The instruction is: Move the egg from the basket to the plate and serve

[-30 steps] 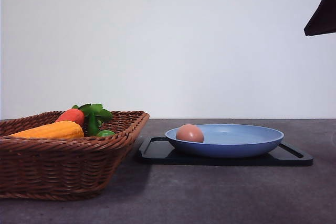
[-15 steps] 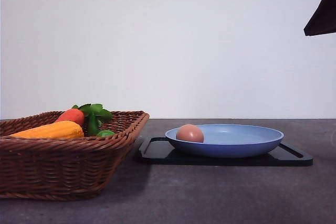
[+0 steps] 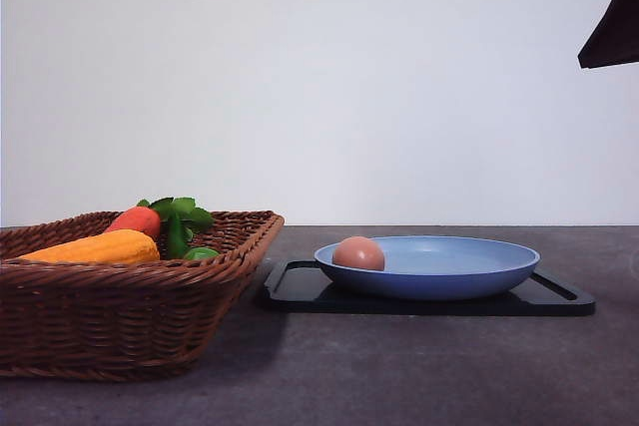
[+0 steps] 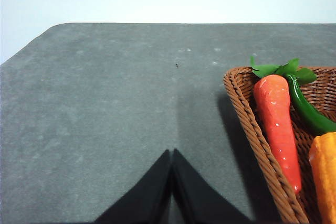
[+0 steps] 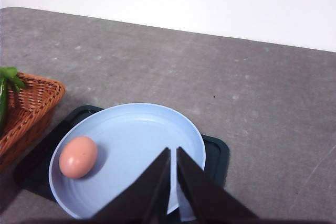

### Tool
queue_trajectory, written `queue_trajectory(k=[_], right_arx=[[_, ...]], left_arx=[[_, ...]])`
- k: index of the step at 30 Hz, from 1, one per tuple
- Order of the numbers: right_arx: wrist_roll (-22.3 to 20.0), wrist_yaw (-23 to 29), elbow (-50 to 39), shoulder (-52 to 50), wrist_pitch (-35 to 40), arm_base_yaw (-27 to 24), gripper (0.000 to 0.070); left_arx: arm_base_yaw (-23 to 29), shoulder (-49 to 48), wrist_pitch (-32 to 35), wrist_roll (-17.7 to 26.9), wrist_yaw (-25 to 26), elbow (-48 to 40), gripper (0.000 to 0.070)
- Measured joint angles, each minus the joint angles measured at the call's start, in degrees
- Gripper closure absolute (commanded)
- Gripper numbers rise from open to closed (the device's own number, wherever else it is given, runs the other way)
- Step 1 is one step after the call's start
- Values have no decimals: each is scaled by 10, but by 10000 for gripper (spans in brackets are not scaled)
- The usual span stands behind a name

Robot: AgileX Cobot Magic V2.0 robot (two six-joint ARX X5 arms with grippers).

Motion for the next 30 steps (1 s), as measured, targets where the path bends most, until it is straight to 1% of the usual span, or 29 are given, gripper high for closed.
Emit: queue_trajectory(k=[9,12,15,19,24,28,30], right_arx=[[0,0,0,-3,-6,0,700],[-1,9,-1,-49,-38,-4,700],[-15,14,-1,-129,-34,-20,700],[-33,13,-4,-220,-27,-67,700],[-40,4,-36,-272,-30,-156,700],[-41,-45,-79,-291,-30,-227,700],[-42,-70,-105,-298,-31,-252,700]], left_arx=[[0,0,0,0,0,0,700],[0,0,0,0,0,0,700],[0,0,0,0,0,0,700],[0,0,0,0,0,0,700],[0,0,0,0,0,0,700],[0,0,0,0,0,0,700],[0,0,0,0,0,0,700]])
